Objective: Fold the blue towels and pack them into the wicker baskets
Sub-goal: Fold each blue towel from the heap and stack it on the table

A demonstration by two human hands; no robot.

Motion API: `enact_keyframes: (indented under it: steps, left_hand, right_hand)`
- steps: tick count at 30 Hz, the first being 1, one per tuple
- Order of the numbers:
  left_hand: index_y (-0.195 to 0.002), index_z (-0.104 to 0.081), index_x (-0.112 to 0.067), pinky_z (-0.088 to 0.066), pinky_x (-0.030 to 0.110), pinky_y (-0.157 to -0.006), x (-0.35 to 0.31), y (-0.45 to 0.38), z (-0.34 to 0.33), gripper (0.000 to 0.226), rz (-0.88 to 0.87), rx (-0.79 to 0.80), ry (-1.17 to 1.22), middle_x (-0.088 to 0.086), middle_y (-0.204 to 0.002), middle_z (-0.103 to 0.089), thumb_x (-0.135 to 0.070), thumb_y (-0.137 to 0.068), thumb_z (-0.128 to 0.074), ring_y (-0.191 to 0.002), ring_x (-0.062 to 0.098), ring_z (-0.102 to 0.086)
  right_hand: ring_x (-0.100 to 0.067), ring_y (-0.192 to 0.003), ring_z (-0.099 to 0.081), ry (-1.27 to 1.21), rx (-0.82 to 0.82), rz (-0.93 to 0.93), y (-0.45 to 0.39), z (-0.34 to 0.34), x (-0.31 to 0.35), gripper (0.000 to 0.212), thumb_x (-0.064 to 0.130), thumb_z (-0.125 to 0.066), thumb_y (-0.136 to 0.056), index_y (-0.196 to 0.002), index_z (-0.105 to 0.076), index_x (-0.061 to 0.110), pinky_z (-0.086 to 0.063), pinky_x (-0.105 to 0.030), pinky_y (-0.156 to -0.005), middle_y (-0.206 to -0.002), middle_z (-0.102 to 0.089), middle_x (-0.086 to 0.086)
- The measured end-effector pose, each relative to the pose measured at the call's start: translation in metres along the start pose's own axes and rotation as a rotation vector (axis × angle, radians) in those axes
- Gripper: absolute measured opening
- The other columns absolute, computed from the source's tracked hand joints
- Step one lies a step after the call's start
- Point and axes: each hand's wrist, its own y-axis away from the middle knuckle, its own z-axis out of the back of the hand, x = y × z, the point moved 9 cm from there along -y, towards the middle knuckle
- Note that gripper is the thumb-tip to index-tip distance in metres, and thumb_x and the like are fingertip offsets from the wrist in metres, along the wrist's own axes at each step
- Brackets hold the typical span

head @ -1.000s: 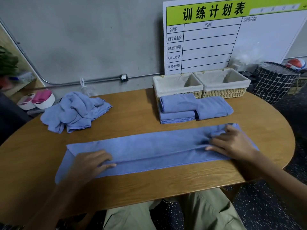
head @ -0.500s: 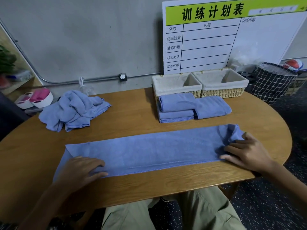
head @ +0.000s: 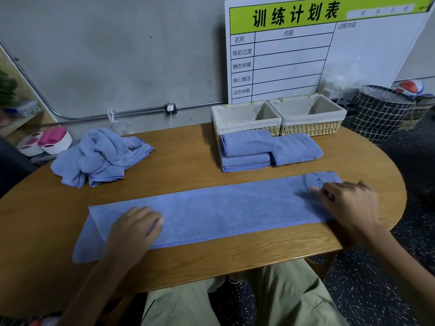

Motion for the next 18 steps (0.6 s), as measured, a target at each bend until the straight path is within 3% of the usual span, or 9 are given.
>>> enact_keyframes:
  steps: [2,4,6,8,11,15,18]
  left_hand:
    - [-0.115,-0.073,-0.017,-0.048,0.036,-0.094,-0.012,-0.003,-0.028,0.052,0.12,0.12,0.119,-0.002,-0.12,-0.068,-0.048,-0.096,-0.036,-0.112,0.021,-0.062]
    - [-0.134,-0.063,-0.022,-0.037,0.046,-0.11,-0.026,0.0,-0.056,0.062,0.183,0.235,0.114,0.001,-0.148,-0.052,-0.057,-0.095,-0.029,-0.138,0.023,-0.045]
    - [-0.142,-0.055,-0.029,-0.028,0.056,-0.113,-0.024,0.005,-0.07,0.068,0.236,0.306,0.034,0.0,-0.158,-0.04,-0.063,-0.093,-0.024,-0.148,0.027,-0.032]
    - [-0.145,-0.051,-0.034,-0.029,0.064,-0.109,-0.006,0.014,-0.067,0.072,0.311,0.337,-0.063,-0.001,-0.16,-0.036,-0.069,-0.089,-0.022,-0.148,0.033,-0.031]
    - [-0.149,-0.046,-0.034,-0.041,0.064,-0.102,0.026,0.03,-0.053,0.084,0.429,0.392,-0.156,0.005,-0.161,-0.034,-0.077,-0.083,-0.016,-0.146,0.043,-0.029]
    - [-0.152,-0.042,-0.032,-0.043,0.065,-0.1,0.035,0.031,-0.048,0.09,0.557,0.452,-0.191,0.011,-0.162,-0.031,-0.079,-0.08,-0.012,-0.146,0.045,-0.025]
    - [-0.153,-0.035,-0.037,-0.028,0.068,-0.109,-0.012,-0.002,-0.061,0.076,0.484,0.414,-0.164,0.003,-0.166,-0.022,-0.074,-0.091,-0.012,-0.149,0.037,-0.021]
  right_hand:
    - [-0.028,-0.062,-0.055,-0.136,0.024,0.021,-0.004,-0.01,0.022,0.049,0.048,-0.039,-0.101,-0.072,-0.063,0.017,-0.035,-0.034,-0.061,-0.07,-0.058,-0.002]
    - [-0.027,-0.087,-0.058,-0.278,0.174,0.066,-0.003,-0.035,0.054,0.039,0.049,-0.042,-0.098,-0.1,-0.07,0.021,-0.043,-0.04,-0.072,-0.1,-0.062,-0.001]
    - [-0.025,-0.118,-0.053,-0.335,0.405,0.043,0.007,-0.067,0.066,0.051,0.059,-0.035,-0.096,-0.129,-0.06,0.03,-0.044,-0.046,-0.094,-0.134,-0.054,0.001]
    - [-0.022,-0.144,-0.034,-0.345,0.546,-0.034,0.017,-0.085,0.053,0.068,0.071,-0.022,-0.091,-0.145,-0.045,0.037,-0.029,-0.045,-0.114,-0.156,-0.038,0.005]
    - [-0.018,-0.153,-0.011,-0.286,0.637,-0.112,0.023,-0.09,0.033,0.08,0.079,-0.011,-0.083,-0.152,-0.03,0.043,-0.011,-0.044,-0.121,-0.164,-0.02,0.011]
    - [-0.019,-0.151,-0.017,-0.233,0.562,-0.083,0.01,-0.075,0.056,0.074,0.074,-0.016,-0.087,-0.149,-0.037,0.04,-0.014,-0.051,-0.118,-0.16,-0.029,0.01]
    - [-0.016,-0.151,-0.016,-0.324,0.574,0.064,0.0,-0.075,0.114,0.07,0.072,-0.014,-0.091,-0.15,-0.035,0.042,-0.012,-0.049,-0.119,-0.161,-0.026,0.014]
